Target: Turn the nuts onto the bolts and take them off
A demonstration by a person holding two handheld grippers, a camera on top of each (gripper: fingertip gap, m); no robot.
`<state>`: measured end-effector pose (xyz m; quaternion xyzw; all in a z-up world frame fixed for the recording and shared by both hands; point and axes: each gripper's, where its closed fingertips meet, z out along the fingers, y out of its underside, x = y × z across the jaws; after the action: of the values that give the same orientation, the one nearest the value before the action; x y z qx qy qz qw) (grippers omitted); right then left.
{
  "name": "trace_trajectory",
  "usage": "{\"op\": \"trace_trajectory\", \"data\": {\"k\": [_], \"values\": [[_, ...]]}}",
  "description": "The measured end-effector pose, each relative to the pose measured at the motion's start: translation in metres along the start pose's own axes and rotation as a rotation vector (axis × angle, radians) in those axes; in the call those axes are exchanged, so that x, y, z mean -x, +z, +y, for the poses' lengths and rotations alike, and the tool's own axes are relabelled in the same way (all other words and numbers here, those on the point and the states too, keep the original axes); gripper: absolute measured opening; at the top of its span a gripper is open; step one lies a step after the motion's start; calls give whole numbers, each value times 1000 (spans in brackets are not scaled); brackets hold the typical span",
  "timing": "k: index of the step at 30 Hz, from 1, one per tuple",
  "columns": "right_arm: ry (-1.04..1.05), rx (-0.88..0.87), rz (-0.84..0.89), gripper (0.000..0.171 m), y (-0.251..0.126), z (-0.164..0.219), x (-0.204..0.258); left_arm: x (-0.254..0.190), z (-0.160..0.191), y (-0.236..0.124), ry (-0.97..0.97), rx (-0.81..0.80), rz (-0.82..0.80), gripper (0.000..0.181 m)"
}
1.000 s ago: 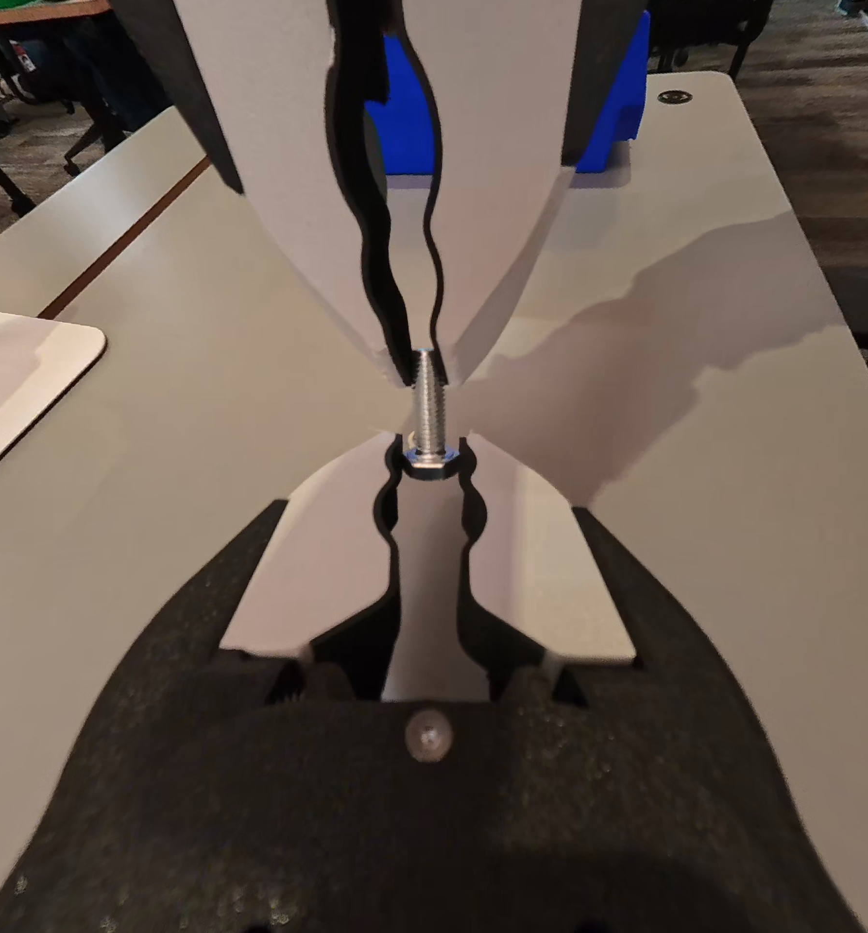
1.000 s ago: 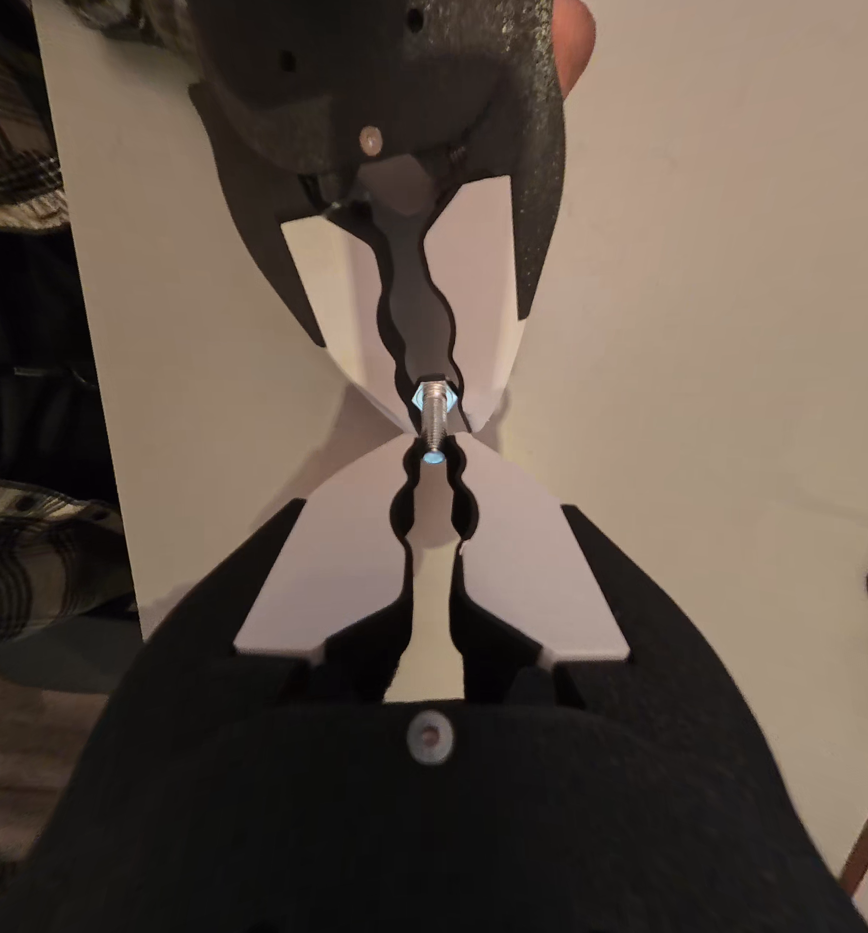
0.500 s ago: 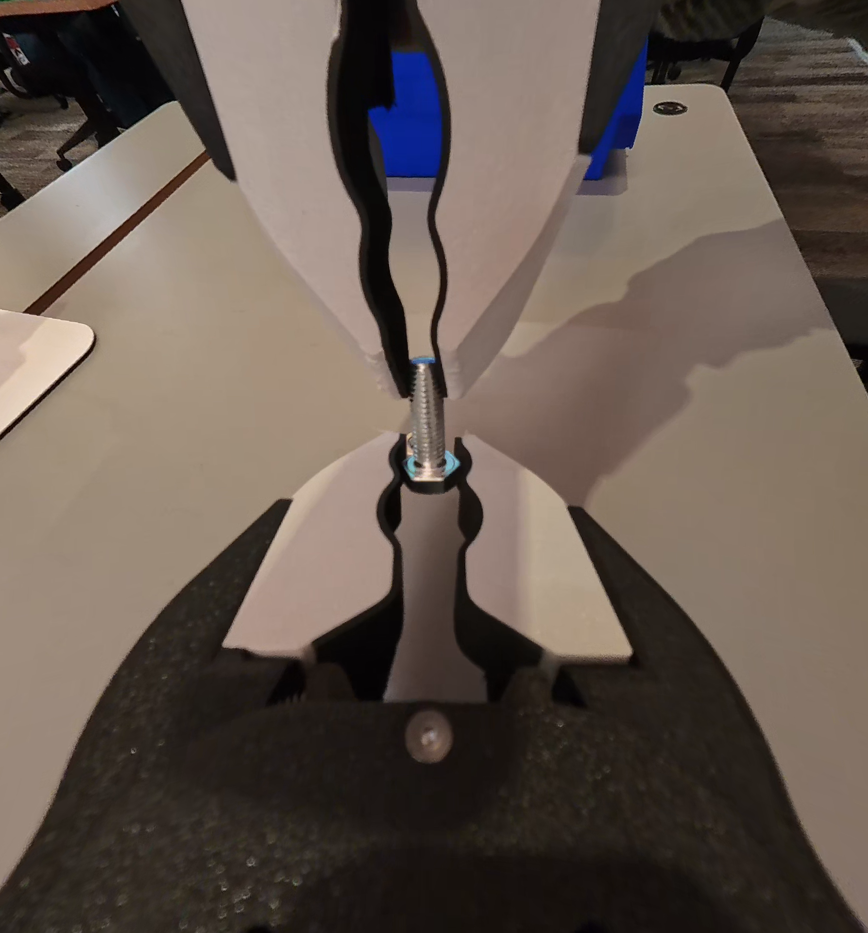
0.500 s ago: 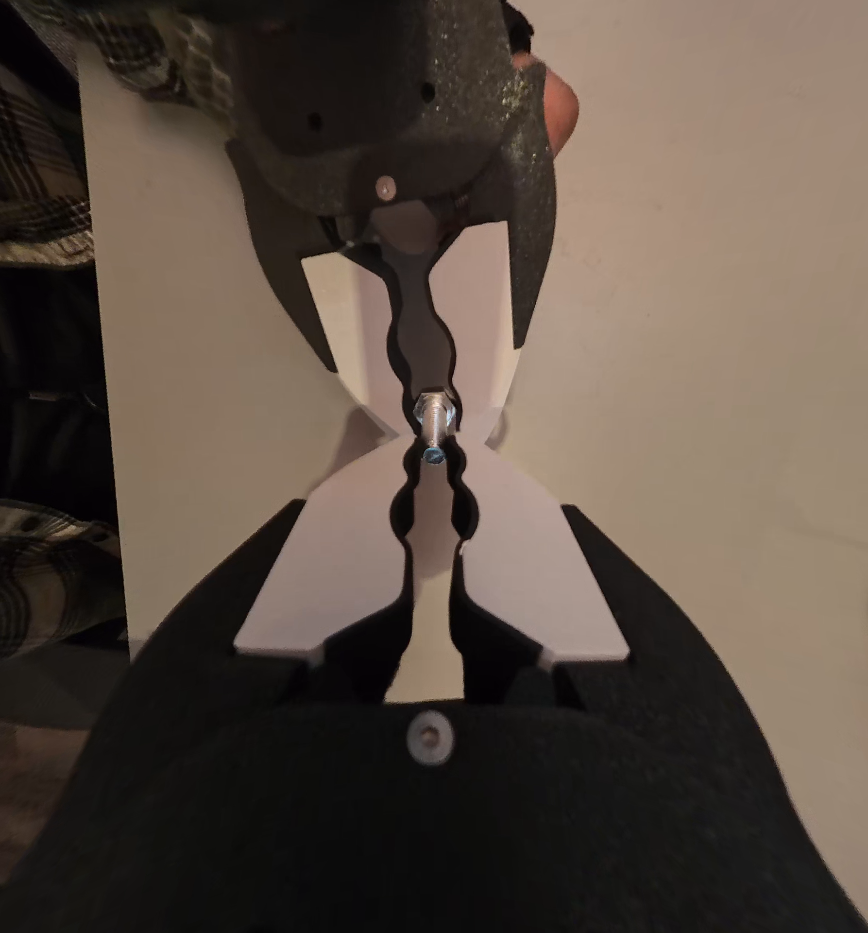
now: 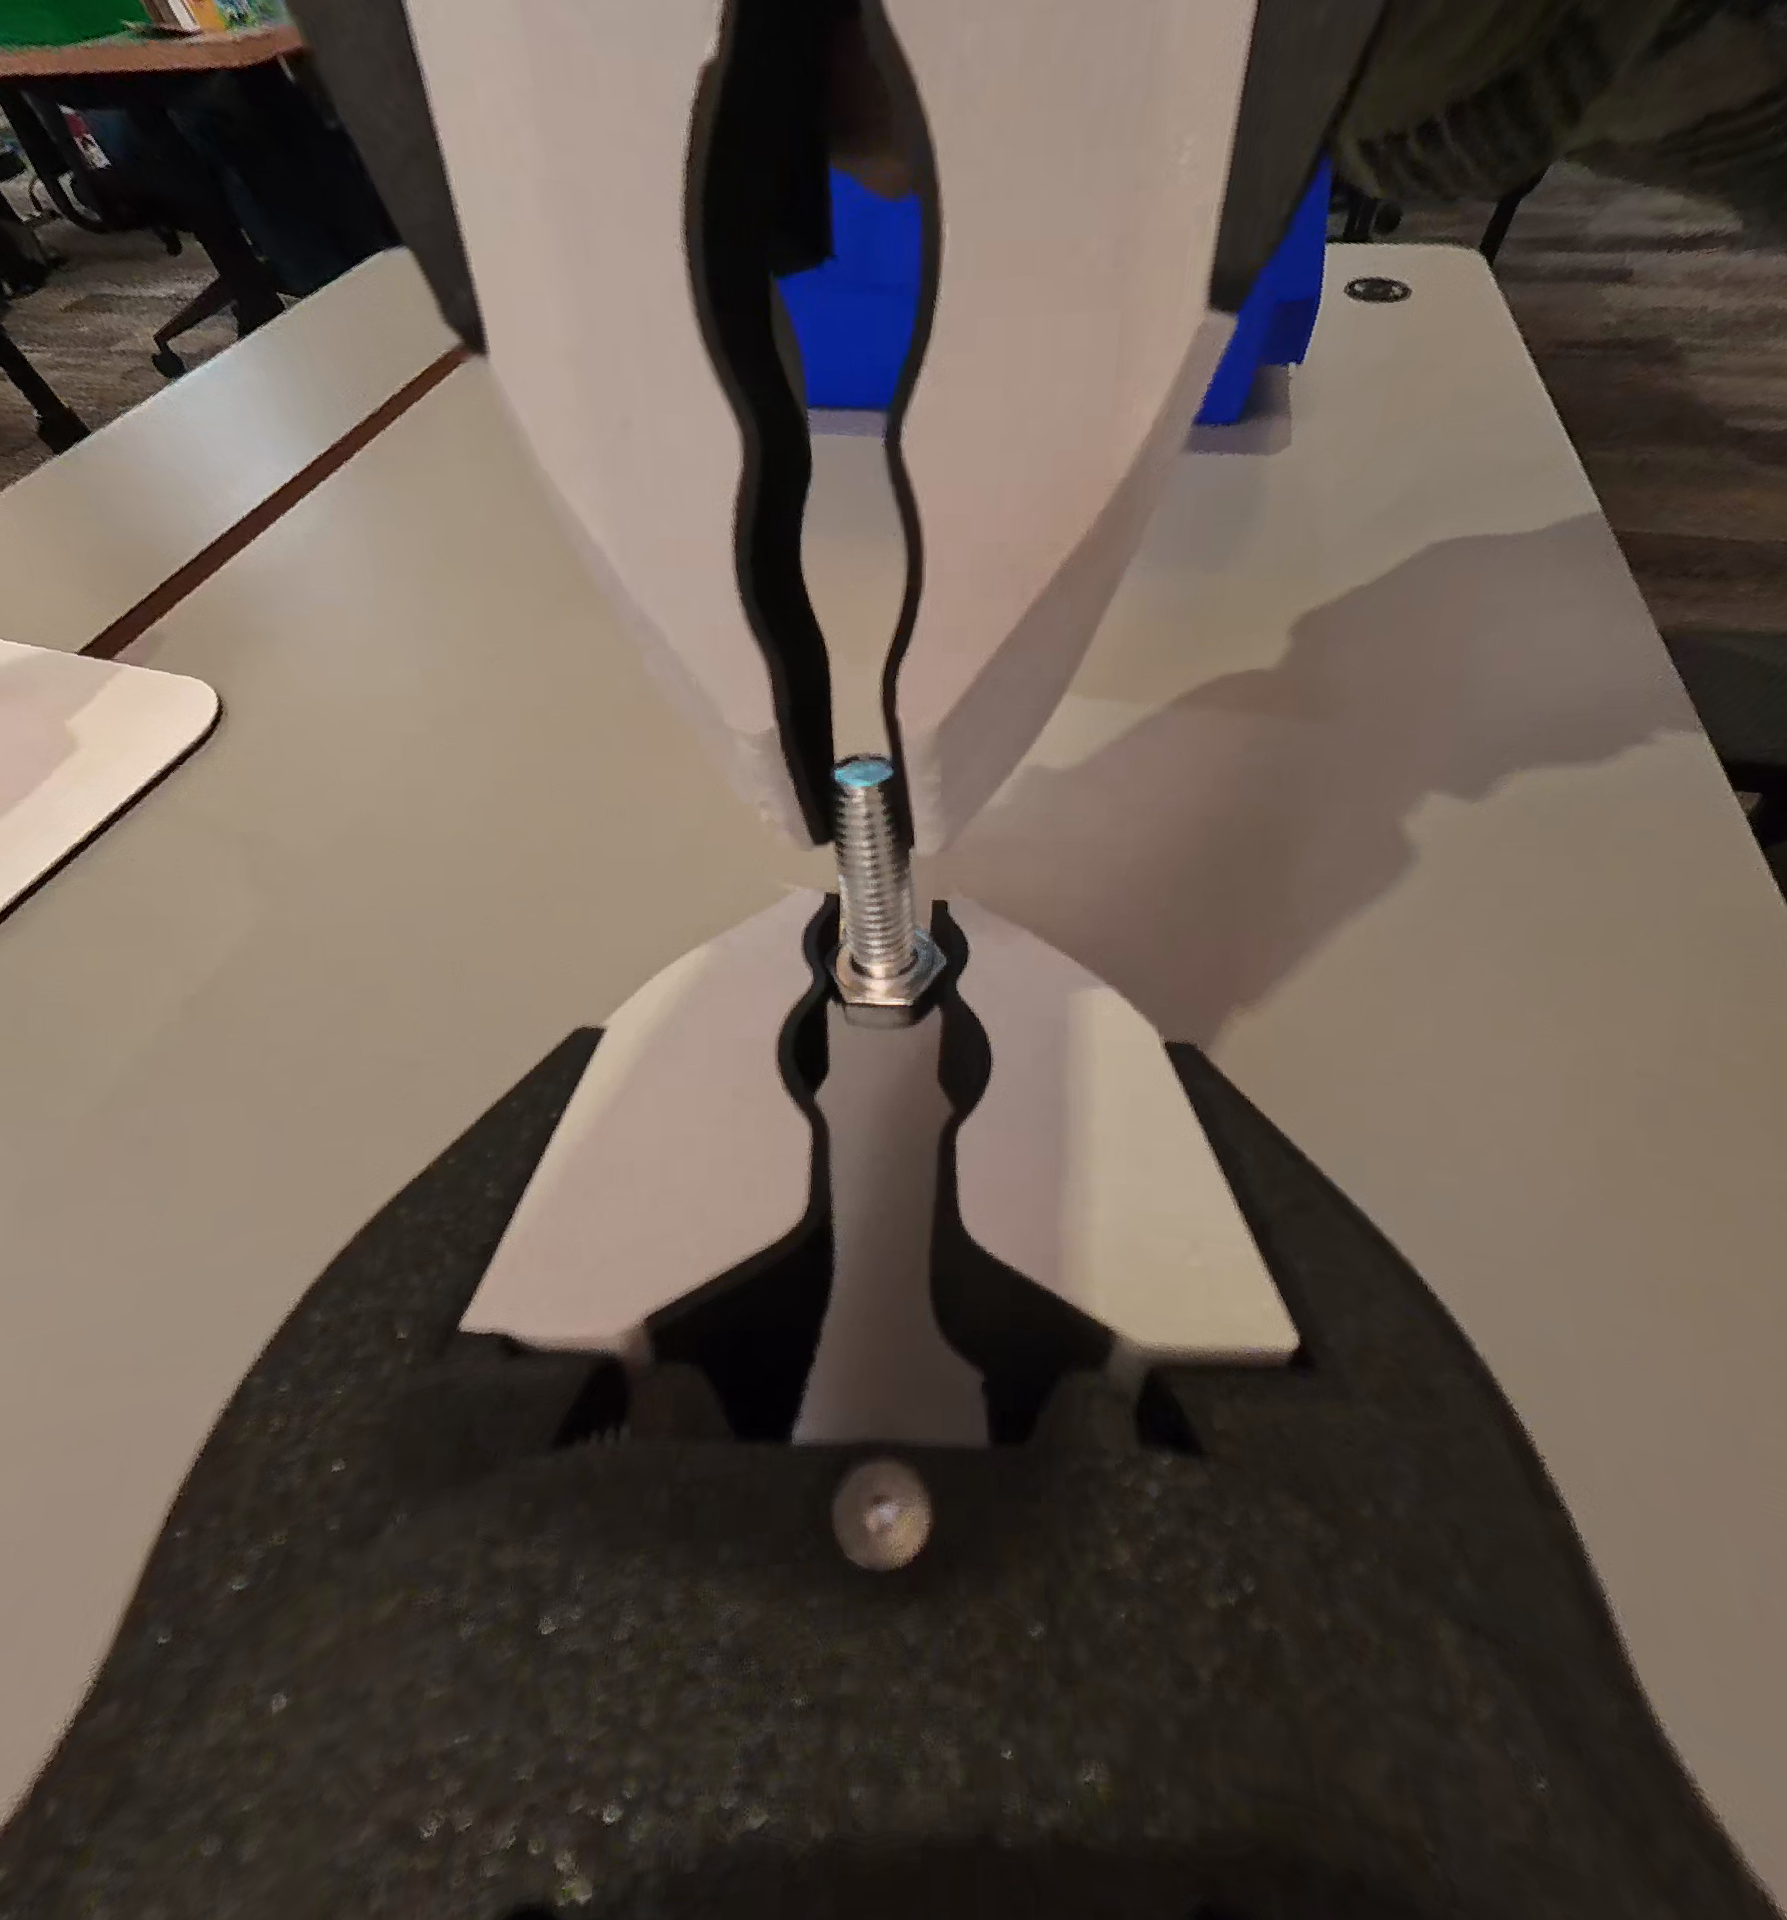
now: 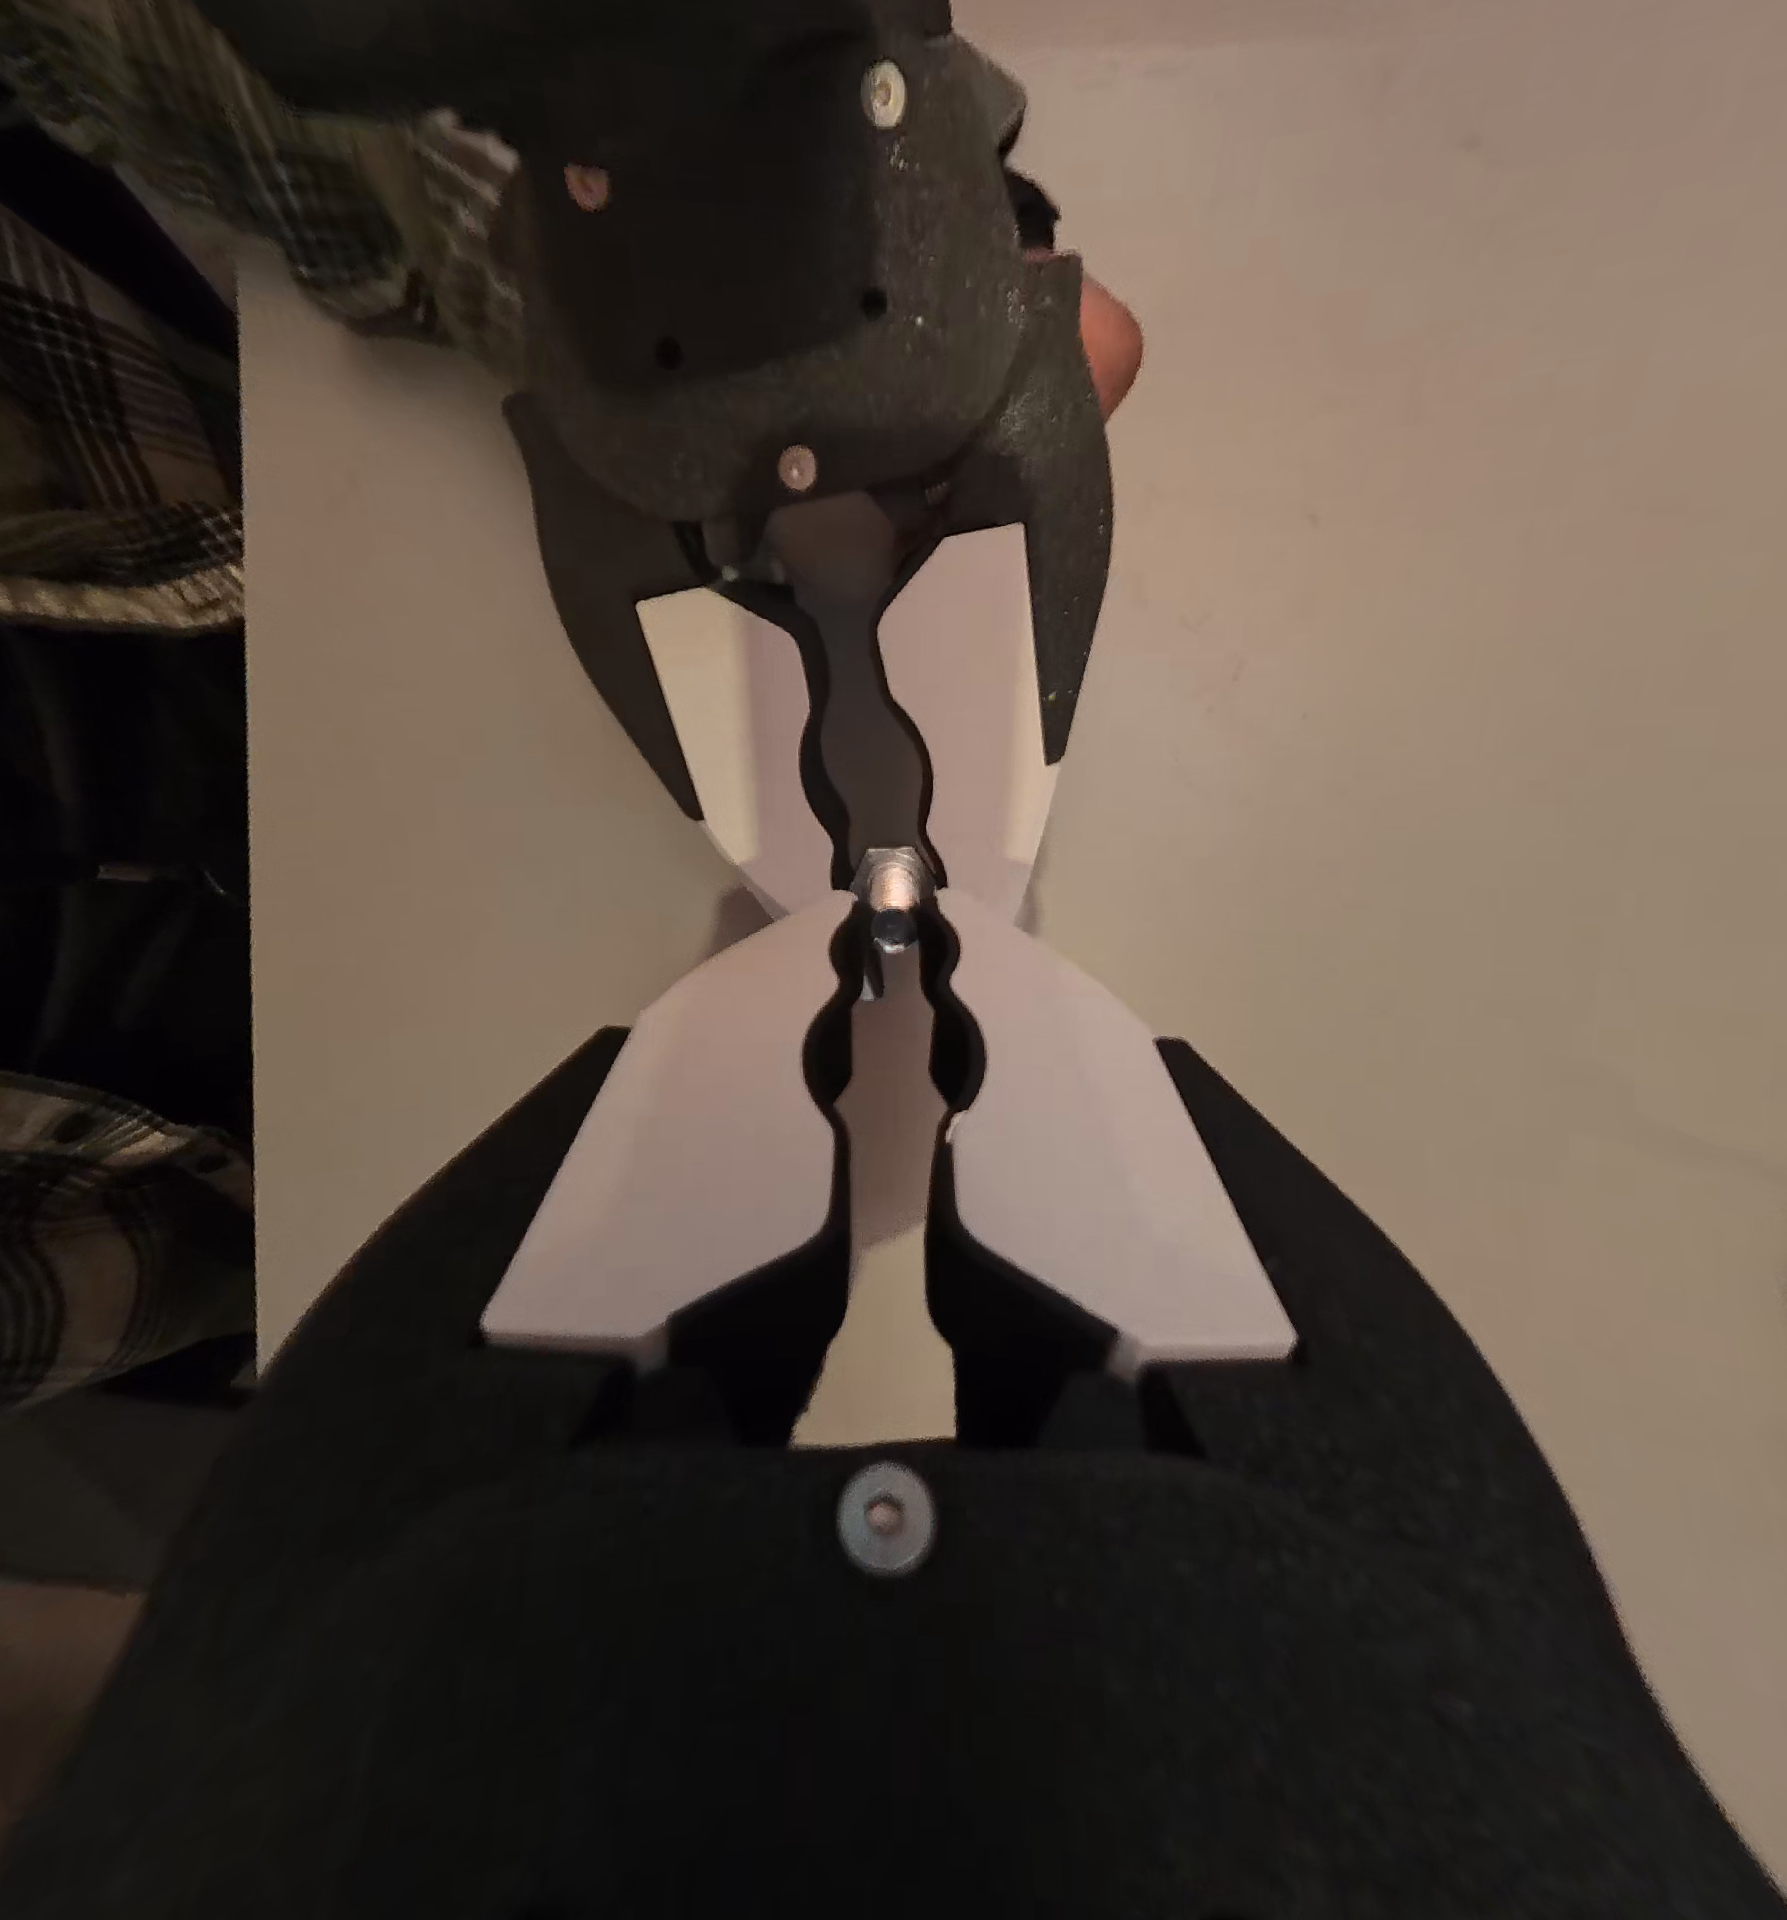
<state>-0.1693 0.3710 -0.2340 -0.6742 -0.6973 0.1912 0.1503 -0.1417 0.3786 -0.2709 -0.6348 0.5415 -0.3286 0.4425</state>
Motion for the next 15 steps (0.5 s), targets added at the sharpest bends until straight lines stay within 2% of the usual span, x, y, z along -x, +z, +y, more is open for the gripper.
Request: {"op": "trace_trajectory", "data": {"k": [4,7,9,12,15], "values": [[0,-123,8,10,-10,-7,-2,0,-12,-5,-67,-80,18,16],[37,-266,74,30,-21,-1,-8,8,-19,-13,-139,-141,14,16],[74,-352,127,30,-22,15,-13,19,-22,-20,-187,-180,-8,16],[122,-431,166,31,-4,45,-17,33,-21,-29,-229,-209,-43,16],[153,-389,143,35,27,70,-15,37,-20,-31,-238,-221,-57,16]]}}
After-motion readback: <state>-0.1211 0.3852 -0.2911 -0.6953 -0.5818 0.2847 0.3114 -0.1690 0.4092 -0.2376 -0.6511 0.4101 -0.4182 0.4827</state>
